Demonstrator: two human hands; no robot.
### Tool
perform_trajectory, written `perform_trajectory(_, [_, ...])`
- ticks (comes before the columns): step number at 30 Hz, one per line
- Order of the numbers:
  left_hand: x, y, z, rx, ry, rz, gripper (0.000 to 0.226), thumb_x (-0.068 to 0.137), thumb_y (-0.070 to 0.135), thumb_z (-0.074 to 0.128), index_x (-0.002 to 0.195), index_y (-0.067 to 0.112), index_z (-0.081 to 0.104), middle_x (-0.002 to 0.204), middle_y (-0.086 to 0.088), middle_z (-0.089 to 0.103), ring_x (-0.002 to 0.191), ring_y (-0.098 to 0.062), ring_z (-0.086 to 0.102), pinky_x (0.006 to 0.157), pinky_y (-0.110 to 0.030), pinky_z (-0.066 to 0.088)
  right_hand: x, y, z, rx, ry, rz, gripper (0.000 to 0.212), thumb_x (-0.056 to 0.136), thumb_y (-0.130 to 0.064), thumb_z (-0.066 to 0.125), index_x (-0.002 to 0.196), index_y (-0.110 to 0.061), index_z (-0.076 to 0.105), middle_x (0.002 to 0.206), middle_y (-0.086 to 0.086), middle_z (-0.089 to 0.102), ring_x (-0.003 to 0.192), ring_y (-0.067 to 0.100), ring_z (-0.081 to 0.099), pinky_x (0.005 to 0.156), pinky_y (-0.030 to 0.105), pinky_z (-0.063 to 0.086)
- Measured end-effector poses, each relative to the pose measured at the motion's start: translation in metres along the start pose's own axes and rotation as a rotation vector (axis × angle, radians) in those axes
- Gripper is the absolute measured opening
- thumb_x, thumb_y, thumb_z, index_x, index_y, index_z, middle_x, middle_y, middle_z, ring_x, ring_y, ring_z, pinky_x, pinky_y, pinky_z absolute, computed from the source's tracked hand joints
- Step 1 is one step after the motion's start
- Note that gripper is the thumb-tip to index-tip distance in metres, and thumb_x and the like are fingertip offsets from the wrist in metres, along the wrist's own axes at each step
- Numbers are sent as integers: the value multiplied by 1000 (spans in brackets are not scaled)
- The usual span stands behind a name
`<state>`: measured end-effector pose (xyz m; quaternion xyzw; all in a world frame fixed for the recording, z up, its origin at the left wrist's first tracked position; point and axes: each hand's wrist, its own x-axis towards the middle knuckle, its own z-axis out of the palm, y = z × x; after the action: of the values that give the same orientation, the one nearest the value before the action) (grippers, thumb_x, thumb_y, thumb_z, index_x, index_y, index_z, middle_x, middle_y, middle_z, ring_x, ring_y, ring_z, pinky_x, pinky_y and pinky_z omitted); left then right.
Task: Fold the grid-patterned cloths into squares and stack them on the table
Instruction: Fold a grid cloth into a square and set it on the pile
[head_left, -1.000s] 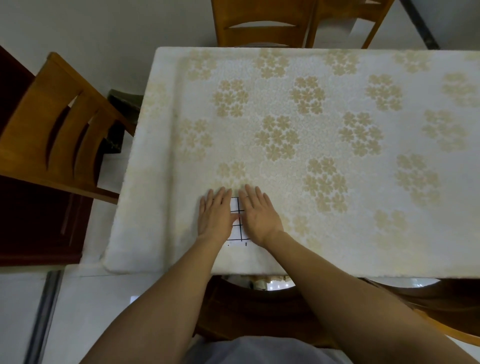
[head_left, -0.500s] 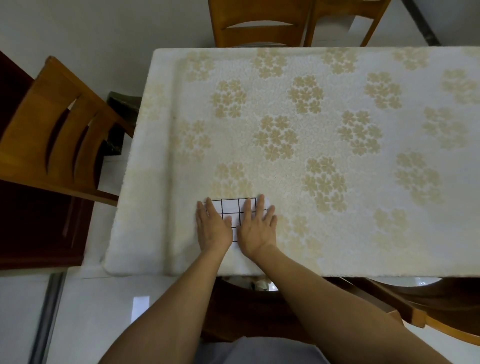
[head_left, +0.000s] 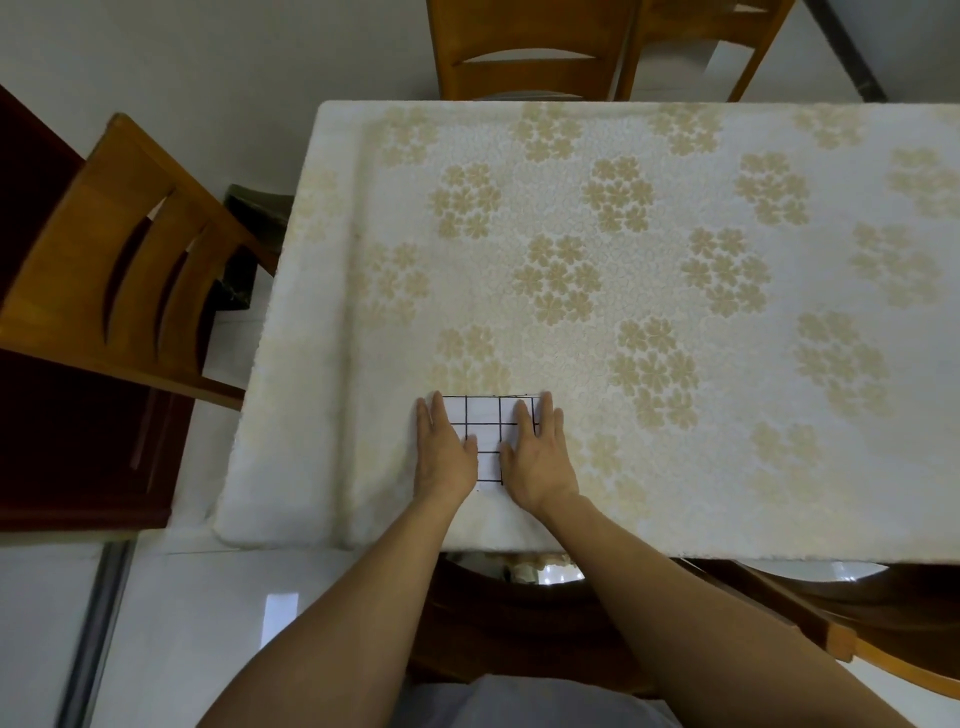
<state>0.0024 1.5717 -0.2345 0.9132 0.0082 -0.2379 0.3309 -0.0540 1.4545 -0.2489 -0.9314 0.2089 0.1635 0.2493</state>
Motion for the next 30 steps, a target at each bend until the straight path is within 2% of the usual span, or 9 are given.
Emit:
perform_trajectory(2, [1,-3,-4,49,11,19,80,101,19,55,159,15,1,167,-3,-8,154,-19,2,119,-29,19,2,1,-4,-19,66,29,66,101,-39,41,155,-12,13,163,20,-9,150,41,1,122,47,16])
perform_trajectory(3, [2,-5,-7,126,30,48,82,100,22,57,159,15,1,167,-4,-8,155,-21,0,121,-30,15,4,2,-9,-65,89,24,71,101,-42,43,156,-13,8,164,18,-11,151,41,-2,123,47,11])
perform_trajectory(6, [5,-13,-15,496,50,250,95,94,41,63,159,15,-2,167,-5,-12,154,-25,-11,124,-36,-2,17,0,-23,-216,12,-190,94,94,-51,55,157,-13,-4,165,13,-12,151,35,-12,123,45,-1])
perform_trajectory(9, [12,-8,-15,675,-147,414,106,89,48,66,158,13,-6,167,-3,-14,153,-21,-15,125,-37,-4,27,-5,-24,-357,-185,-363,118,81,-61,68,156,-10,-8,165,12,-11,151,34,-11,122,45,-2])
perform_trajectory(12, [19,-5,-11,698,-336,407,117,84,45,75,158,10,-8,167,-4,-14,153,-21,-13,126,-37,-1,31,0,-15,-465,-273,-366,131,74,-64,72,155,-7,-14,164,14,-16,151,35,-14,122,48,-1])
perform_trajectory(19, [27,-7,-14,703,-427,388,123,80,41,80,158,11,-12,166,-3,-19,153,-23,-15,125,-39,2,33,5,-8,-478,-278,-368,135,72,-66,72,153,-7,-18,162,15,-22,149,37,-19,120,50,-7])
perform_trajectory(26, [25,-5,-14,730,-387,389,120,81,39,80,158,11,-7,167,-2,-14,154,-23,-11,126,-38,5,30,6,-14,-474,-264,-375,131,74,-64,72,155,-8,-15,163,15,-19,150,36,-17,122,51,-3])
perform_trajectory(30, [23,-3,-17,825,-336,446,120,78,46,80,159,14,-3,167,-4,-10,153,-29,-12,125,-44,1,24,16,-22,-512,-242,-363,127,75,-64,71,156,-14,-13,163,15,-18,149,38,-18,121,55,-4])
